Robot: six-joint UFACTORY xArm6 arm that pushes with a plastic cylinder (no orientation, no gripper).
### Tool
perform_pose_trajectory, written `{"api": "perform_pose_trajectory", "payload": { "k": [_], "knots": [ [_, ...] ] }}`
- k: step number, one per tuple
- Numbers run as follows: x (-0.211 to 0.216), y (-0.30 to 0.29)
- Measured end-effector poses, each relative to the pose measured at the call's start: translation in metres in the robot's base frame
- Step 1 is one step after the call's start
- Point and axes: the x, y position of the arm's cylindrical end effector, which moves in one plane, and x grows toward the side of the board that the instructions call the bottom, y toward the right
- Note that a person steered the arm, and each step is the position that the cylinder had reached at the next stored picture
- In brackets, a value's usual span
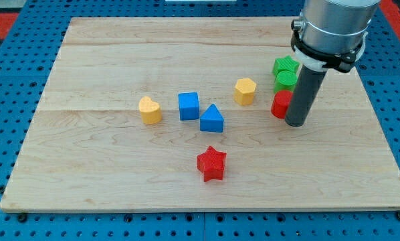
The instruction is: Move the red star diagonally below the left side of the red circle
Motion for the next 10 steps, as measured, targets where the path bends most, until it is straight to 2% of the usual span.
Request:
{"api": "perform_pose_trajectory", "payload": {
  "k": [1,2,3,4,5,7,8,9,10],
  "knots": [
    [0.075,-0.002],
    [0.143,-0.054],
    [0.143,-0.092],
    [0.115,-0.14],
    [0.119,-0.173],
    [0.051,-0.1],
    [0.067,-0.102],
    [0.064,-0.091],
    [0.061,-0.119]
  ]
}}
